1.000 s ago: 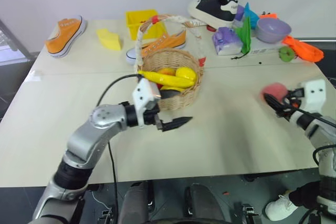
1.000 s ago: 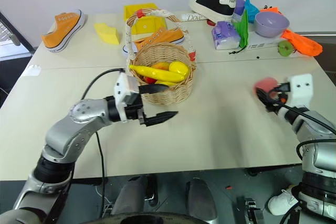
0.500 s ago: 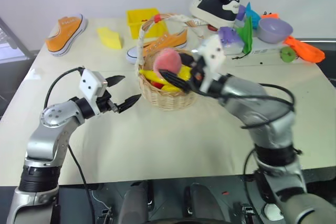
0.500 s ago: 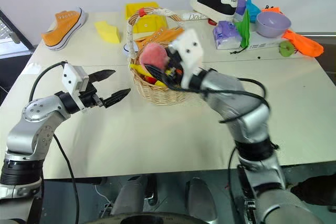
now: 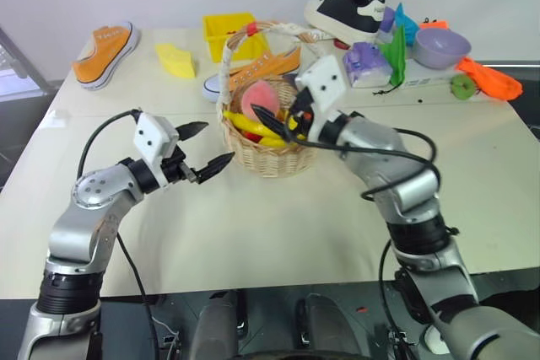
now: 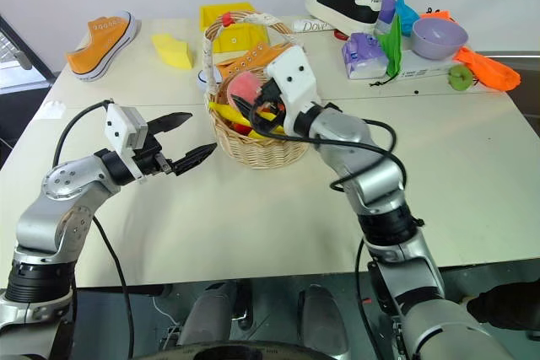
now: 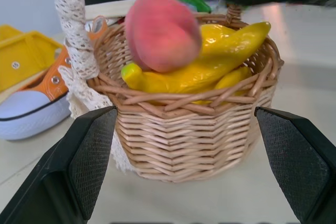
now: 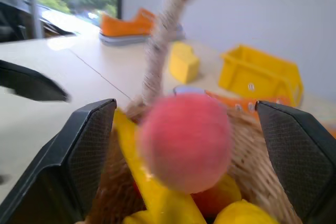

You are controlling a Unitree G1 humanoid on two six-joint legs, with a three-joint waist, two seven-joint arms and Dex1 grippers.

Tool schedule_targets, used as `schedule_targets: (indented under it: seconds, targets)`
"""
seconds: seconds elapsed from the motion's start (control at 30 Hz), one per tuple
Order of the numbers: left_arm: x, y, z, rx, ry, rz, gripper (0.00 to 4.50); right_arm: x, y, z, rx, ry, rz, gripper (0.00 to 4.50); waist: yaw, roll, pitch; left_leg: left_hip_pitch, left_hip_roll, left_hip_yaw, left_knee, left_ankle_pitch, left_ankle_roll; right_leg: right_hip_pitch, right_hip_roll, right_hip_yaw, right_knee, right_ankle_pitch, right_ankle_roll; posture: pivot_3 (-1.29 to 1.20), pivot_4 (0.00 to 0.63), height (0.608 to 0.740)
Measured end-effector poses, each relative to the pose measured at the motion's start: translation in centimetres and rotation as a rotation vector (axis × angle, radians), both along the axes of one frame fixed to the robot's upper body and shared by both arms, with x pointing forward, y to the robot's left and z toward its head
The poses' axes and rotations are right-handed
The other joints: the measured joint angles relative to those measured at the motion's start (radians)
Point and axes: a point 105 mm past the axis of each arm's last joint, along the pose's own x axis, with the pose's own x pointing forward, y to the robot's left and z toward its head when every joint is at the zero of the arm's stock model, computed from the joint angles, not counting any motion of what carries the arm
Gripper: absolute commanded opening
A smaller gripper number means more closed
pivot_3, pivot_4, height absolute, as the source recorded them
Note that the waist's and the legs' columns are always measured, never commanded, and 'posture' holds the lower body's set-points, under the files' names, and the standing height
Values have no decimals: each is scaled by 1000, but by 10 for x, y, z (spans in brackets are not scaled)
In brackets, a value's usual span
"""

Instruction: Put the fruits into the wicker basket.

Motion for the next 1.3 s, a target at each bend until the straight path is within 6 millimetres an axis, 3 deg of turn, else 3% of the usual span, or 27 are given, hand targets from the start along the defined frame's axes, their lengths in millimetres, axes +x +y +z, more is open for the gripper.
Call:
schedule_targets:
  seconds: [0.13, 0.27, 0.33, 0.43, 0.53, 0.77, 0.93, 1.0, 1.13, 1.2, 1.3]
  targets:
    - [-2, -2, 0, -4, 8, -13, 4500, -27, -27, 11, -1, -27, 57, 4410, -2, 0, 0, 2, 0, 0, 0, 0, 0, 2, -1, 0, 0, 0, 0, 0, 150, 733]
    - [-2, -6, -1, -11, 18, -31, 4500, -6, -68, 14, 21, 7, -139, 4410, -5, 0, 0, 5, 1, 0, 0, 0, 0, 3, -2, 1, 0, 0, 0, 0, 150, 733]
    - [-3, -9, -1, -14, 20, -42, 4500, 10, -81, 2, 13, 52, -232, 4410, -6, 0, 0, 4, 1, 1, -1, 0, 0, 2, -2, 1, 0, 0, -1, 0, 150, 733]
    - [-3, -13, 1, -17, 16, -54, 4500, 31, -85, -22, 53, 144, -302, 4410, -7, 0, 0, 4, 1, 1, -1, 0, 0, 2, -1, 2, 0, 0, -1, 0, 150, 733]
    - [-4, -17, 1, -14, 17, -66, 4500, 43, -83, -37, 71, 189, -326, 3585, -6, 0, 0, 4, 1, 2, -1, 0, 0, 2, 1, 2, 0, 0, 0, 0, 150, 733]
    - [-7, -21, 3, -15, 16, -78, 4500, 49, -82, -39, 100, 184, -326, 33, -2, 0, 0, 4, 1, 2, -1, 0, 0, 2, 1, 2, 0, 0, 0, 0, 150, 733]
    - [-9, -26, 4, -34, 12, -86, 4500, 43, -100, -29, 107, 141, -362, 33, 0, 0, 0, 3, 1, 2, -1, 0, 0, 2, 0, 2, 0, 0, 0, 0, 150, 733]
    - [-9, -29, 4, -39, 18, -98, 4500, 38, -126, -19, 116, 106, -424, 33, 6, 0, 1, 3, 0, 1, 0, 0, 0, 2, 0, 2, 0, 0, 0, 0, 150, 733]
    - [-9, -38, 2, -48, 28, -135, 4500, 21, -207, 4, 140, 28, -666, 33, 18, -1, 1, 3, 0, 2, 0, 0, 0, 2, 0, 2, -1, 0, 0, 0, 150, 733]
    - [-7, -44, 2, -64, 35, -156, 4500, 10, -243, 4, 145, 23, -790, 33, 21, -1, 1, 4, 0, 2, 0, 0, 0, 3, 0, 2, -1, 0, 0, 0, 150, 733]
    - [-5, -48, 1, -71, 39, -168, 4500, 2, -274, -12, 182, 71, -892, 33, 9, 0, 1, 4, 1, 3, -1, 0, 0, 2, 1, 3, -1, 0, 0, 0, 150, 733]
